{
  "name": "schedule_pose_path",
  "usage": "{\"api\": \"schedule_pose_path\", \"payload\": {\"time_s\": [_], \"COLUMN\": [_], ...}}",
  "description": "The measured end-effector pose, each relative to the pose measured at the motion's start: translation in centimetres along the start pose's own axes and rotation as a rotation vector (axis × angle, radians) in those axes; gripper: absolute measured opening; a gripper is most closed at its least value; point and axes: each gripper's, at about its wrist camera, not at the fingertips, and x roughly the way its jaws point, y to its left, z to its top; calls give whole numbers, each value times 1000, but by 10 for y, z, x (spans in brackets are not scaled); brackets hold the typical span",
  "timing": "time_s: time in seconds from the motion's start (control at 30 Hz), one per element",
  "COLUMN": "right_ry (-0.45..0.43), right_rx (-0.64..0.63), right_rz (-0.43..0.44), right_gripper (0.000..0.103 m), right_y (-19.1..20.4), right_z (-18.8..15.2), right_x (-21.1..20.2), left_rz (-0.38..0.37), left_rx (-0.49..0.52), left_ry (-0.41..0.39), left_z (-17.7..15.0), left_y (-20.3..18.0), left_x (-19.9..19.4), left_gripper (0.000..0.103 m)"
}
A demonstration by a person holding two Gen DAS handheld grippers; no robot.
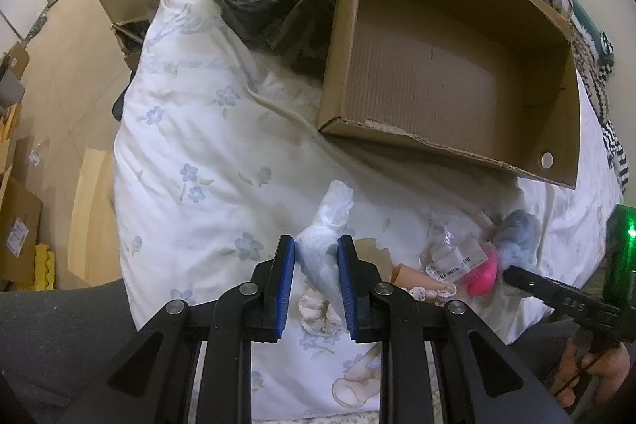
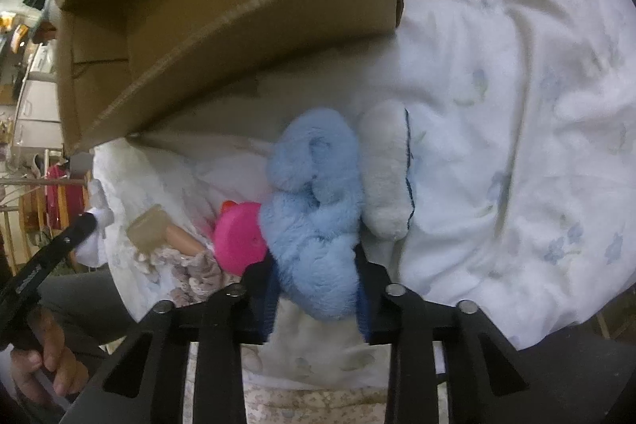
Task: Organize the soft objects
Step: 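Grasp the white sock with the left tool while the right tool grasps the blue fluffy socks, then carry both socks into the cardboard box and open both tools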
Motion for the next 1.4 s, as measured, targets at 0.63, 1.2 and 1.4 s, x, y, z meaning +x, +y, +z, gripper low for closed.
{"api": "schedule_pose_path", "payload": {"time_s": [0.63, 1.2, 1.4], "right_ry": [-232, -368, -393], "right_rx": [-185, -240, -213], "right_rz": [116, 119, 78], "right_gripper": [28, 28, 28], "right_y": [56, 88, 73], "right_z": [-11, 75, 90], "right_x": [-98, -106, -73], "left_rz": [0, 21, 14], "left_rx": [42, 156, 211], "left_ry": [-202, -305, -335], "left_z": [11, 92, 99], "left_y": [-17, -66, -80], "left_x": [-72, -79, -45], "left_gripper": [20, 20, 20]}}
